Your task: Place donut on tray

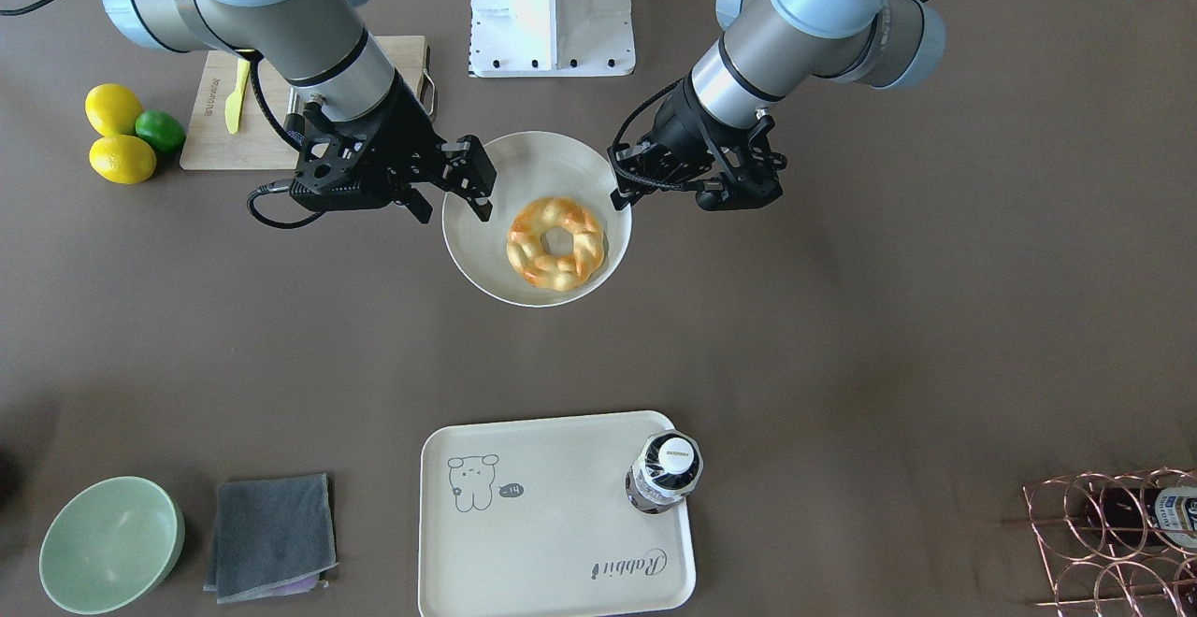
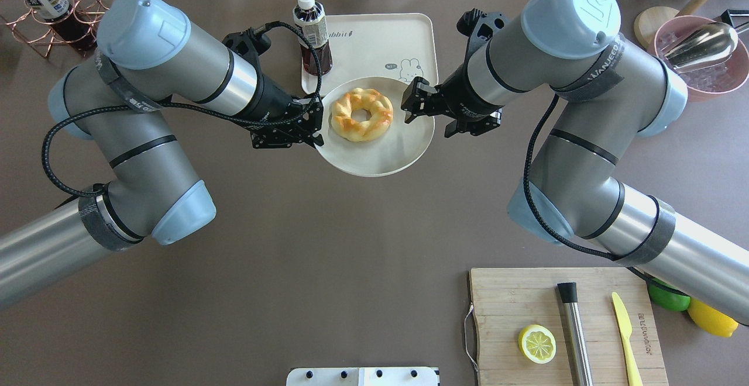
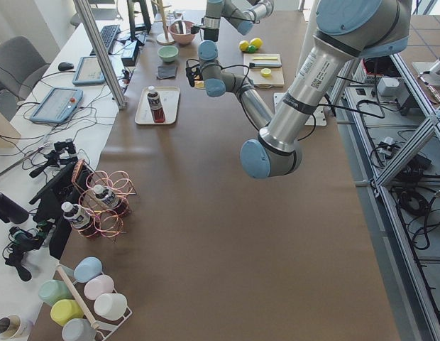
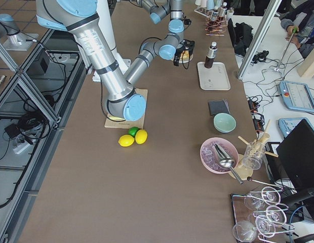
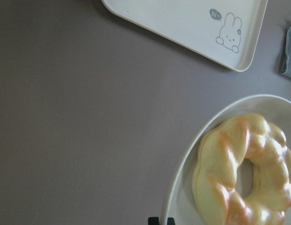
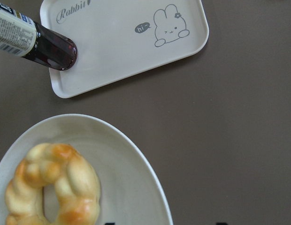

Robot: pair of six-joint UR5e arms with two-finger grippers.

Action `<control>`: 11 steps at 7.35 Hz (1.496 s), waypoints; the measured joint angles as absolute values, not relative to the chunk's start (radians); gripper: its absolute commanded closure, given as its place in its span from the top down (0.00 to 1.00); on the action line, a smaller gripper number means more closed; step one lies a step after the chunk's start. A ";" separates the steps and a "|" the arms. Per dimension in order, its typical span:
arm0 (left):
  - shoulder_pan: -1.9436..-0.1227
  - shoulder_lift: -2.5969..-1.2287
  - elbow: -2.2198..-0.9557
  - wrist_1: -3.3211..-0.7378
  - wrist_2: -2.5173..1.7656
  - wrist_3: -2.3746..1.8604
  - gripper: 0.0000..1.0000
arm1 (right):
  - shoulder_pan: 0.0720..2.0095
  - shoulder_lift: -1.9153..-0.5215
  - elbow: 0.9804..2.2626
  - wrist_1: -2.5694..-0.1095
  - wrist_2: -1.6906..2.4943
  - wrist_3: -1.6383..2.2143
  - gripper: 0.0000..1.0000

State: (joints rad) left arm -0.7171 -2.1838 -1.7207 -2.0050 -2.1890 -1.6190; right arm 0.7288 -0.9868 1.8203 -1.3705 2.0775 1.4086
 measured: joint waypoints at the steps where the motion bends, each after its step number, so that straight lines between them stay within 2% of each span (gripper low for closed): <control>1: -0.720 -2.182 -1.722 -2.006 -2.190 -1.618 0.00 | 0.733 -0.992 1.822 -1.370 2.077 1.408 0.13; 3: -0.721 -2.184 -1.723 -2.008 -2.191 -1.617 0.00 | 0.734 -0.997 1.826 -1.370 2.073 1.409 0.00; 6: -0.723 -2.189 -1.723 -2.013 -2.191 -1.618 0.00 | 0.735 -0.998 1.836 -1.370 2.077 1.410 0.00; 7: -0.723 -2.191 -1.722 -2.015 -2.190 -1.618 0.28 | 0.735 -0.998 1.838 -1.370 2.078 1.410 0.00; 8: -0.723 -2.191 -1.721 -2.017 -2.189 -1.618 0.91 | 0.734 -0.997 1.839 -1.370 2.078 1.410 0.00; 9: -0.723 -2.193 -1.721 -2.019 -2.189 -1.618 0.97 | 0.732 -0.994 1.838 -1.368 2.078 1.410 0.00; 11: -0.724 -2.191 -1.714 -2.013 -2.187 -1.617 0.97 | 0.733 -0.999 1.826 -1.366 2.077 1.410 0.00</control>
